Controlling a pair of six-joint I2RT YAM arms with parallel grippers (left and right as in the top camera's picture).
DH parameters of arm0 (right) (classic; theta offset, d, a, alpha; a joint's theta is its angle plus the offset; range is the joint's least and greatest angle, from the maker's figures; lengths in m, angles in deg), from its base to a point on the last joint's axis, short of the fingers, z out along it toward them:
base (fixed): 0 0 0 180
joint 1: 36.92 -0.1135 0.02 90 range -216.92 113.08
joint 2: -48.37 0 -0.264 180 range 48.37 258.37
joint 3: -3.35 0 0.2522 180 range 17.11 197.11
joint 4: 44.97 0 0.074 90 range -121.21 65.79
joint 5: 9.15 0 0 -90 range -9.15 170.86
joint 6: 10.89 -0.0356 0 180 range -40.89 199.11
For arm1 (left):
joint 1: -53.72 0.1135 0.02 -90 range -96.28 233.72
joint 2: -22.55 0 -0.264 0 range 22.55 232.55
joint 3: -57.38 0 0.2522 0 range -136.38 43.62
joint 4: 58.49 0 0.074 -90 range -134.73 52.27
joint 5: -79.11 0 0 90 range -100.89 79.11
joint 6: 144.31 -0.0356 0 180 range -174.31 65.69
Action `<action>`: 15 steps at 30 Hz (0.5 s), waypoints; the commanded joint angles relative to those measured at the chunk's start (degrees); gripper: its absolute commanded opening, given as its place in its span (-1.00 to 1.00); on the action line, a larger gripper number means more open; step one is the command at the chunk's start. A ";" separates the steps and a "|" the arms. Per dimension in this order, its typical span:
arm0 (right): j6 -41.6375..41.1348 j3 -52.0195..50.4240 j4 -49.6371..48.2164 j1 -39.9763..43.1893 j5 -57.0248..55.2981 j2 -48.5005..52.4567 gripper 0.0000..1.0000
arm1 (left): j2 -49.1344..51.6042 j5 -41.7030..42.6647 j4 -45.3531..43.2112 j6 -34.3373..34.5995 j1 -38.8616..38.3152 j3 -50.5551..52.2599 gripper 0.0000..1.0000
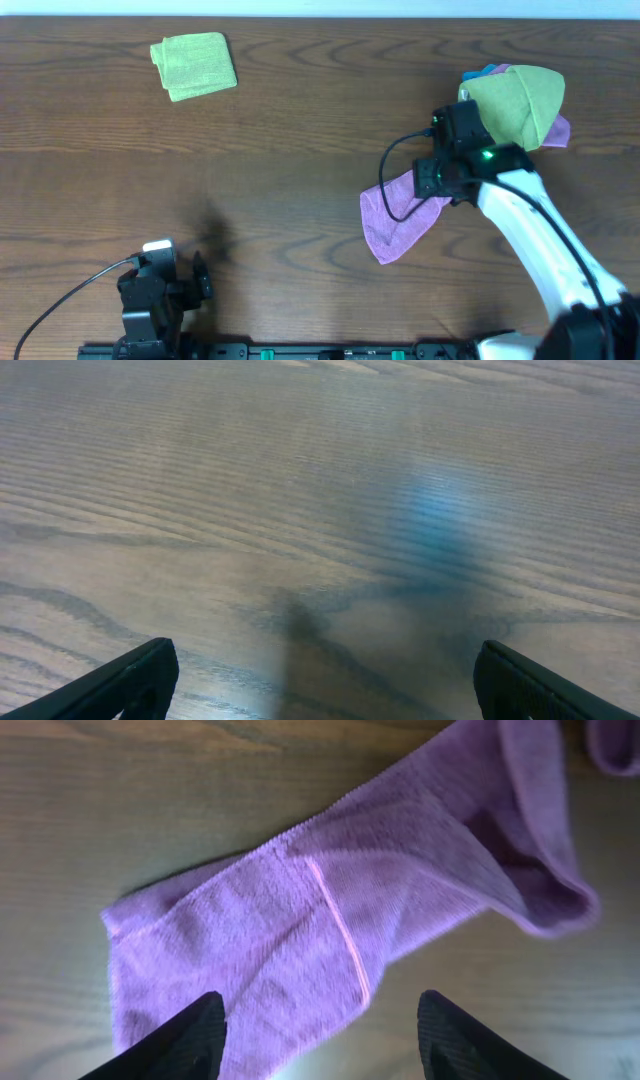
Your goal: Fold the cloth
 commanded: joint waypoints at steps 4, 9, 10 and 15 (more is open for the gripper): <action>-4.68 -0.15 -3.48 0.31 0.00 6.34 0.14 | -0.37 -0.79 3.13 -0.83 0.02 0.55 0.91; -8.94 -0.15 -6.05 0.31 -1.11 10.01 0.07 | -0.37 -0.76 3.10 -0.83 0.02 0.55 0.91; -9.86 -0.15 -6.71 0.31 -1.68 10.43 0.06 | -0.37 -0.76 3.04 -0.83 0.02 0.55 0.91; -13.35 -0.15 -10.01 0.33 -3.21 12.15 0.01 | -0.37 5.11 -0.59 0.02 0.02 0.55 0.91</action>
